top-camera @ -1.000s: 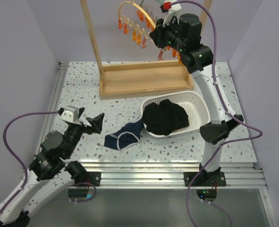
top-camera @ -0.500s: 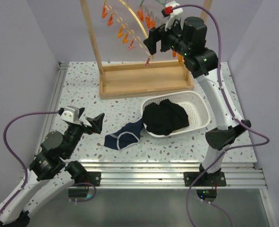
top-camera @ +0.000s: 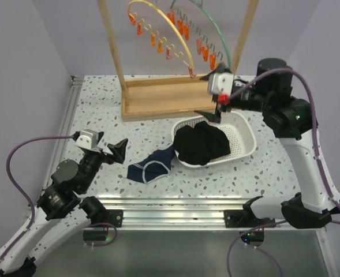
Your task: Remove the underwear clipped to the hanger
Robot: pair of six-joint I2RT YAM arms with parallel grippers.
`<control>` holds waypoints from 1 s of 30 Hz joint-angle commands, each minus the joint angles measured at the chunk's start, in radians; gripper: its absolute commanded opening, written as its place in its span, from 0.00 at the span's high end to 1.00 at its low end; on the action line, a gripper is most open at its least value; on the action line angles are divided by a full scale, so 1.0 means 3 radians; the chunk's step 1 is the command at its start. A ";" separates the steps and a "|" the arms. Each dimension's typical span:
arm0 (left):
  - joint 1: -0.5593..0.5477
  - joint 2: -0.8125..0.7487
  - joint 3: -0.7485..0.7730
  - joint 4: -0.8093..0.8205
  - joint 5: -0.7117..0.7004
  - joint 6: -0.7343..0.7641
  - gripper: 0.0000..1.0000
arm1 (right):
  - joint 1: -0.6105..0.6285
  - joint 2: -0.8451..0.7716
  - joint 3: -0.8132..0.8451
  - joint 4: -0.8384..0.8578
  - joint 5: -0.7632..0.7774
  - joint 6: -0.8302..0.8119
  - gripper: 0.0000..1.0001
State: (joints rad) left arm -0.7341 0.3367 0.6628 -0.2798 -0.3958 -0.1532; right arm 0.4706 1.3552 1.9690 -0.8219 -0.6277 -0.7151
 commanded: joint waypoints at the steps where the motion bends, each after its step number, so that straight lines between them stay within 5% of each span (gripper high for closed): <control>1: 0.0008 0.0044 -0.0011 -0.0034 0.0036 0.0056 0.00 | 0.0215 -0.0017 -0.0761 -0.1090 -0.0659 -0.1897 0.01; 5: 0.0008 0.0039 -0.0026 -0.0059 -0.0020 0.0050 0.00 | 0.1016 -0.0176 -0.1714 -0.0586 0.0184 -0.2060 0.01; 10: 0.0008 0.0028 -0.0036 -0.0090 -0.0082 0.0035 0.00 | 0.1478 0.0007 -0.2359 -0.0007 0.0955 -0.2085 0.01; 26: 0.0013 -0.0100 -0.0057 -0.0110 -0.0174 0.0004 0.00 | 0.2011 0.1378 -0.2565 0.1471 0.2076 -0.1820 0.02; 30: 0.0013 -0.0105 -0.0057 -0.0110 -0.0153 0.0009 0.00 | 0.2011 0.1674 -0.2427 0.1528 0.2194 -0.1621 0.11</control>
State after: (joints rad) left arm -0.7341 0.3111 0.6559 -0.3103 -0.4343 -0.1539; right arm 1.0718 1.8187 1.1927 -0.4328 -0.0402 -1.2613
